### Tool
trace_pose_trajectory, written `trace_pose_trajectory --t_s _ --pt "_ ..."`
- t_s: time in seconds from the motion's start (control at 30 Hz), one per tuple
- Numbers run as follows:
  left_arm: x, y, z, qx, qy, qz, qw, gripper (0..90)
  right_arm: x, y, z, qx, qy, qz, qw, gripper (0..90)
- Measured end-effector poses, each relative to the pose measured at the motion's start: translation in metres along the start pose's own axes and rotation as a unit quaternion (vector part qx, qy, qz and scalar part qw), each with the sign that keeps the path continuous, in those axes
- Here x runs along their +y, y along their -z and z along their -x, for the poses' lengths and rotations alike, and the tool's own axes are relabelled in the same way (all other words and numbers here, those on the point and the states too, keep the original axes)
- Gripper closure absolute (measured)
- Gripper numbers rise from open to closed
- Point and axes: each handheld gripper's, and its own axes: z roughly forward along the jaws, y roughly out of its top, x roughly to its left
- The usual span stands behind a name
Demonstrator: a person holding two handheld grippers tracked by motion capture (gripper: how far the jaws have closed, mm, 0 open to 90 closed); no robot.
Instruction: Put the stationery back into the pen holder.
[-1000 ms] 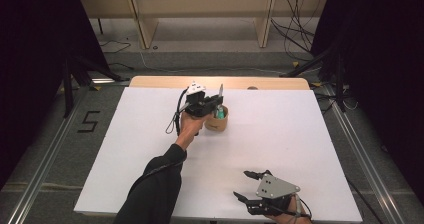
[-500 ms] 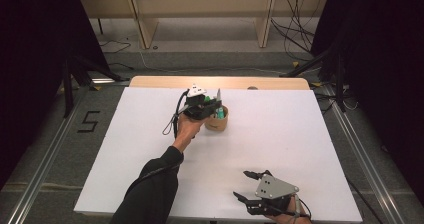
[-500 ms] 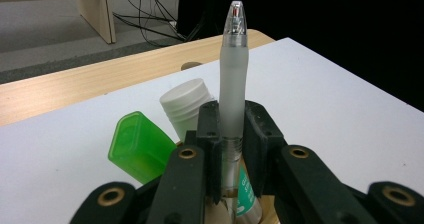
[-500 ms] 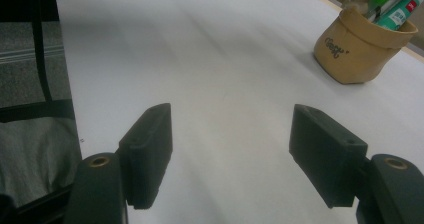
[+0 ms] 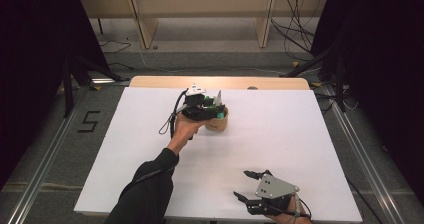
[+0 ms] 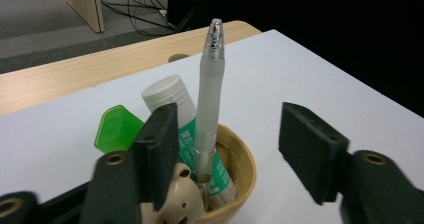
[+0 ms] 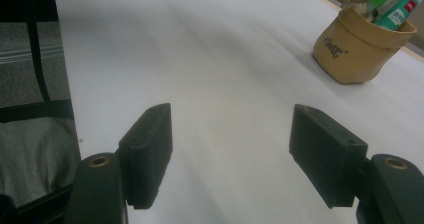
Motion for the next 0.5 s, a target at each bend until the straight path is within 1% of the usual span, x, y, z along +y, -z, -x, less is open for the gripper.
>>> trace_pose_trajectory --t_s 0.07,0.13,0.23,0.37,0.43,0.5 --pt "0.001 0.005 0.000 -0.003 -0.001 0.001 1.0000 37.8 0.000 0.000 0.000 -0.001 -0.001 0.000 1.0000 34.4" --pt "0.003 0.010 0.001 -0.009 0.009 0.001 0.9999 34.5 0.000 0.000 0.001 0.000 -0.004 0.000 1.0000 34.4" --pt "0.003 0.018 0.002 -0.018 0.001 0.001 0.9998 33.0 0.000 0.000 0.001 0.000 -0.006 0.001 1.0000 34.3" --pt "0.002 0.027 0.002 -0.033 -0.003 -0.004 0.9994 30.3 0.000 0.000 0.001 0.002 -0.007 0.002 1.0000 34.3" --pt "0.000 0.032 0.002 -0.038 -0.003 -0.005 0.9993 29.2 0.001 0.000 0.001 0.002 -0.007 0.002 1.0000 34.3" --pt "-0.002 0.036 0.001 -0.042 0.002 -0.007 0.9991 28.3 0.001 0.000 0.001 0.001 -0.007 0.003 1.0000 34.2"
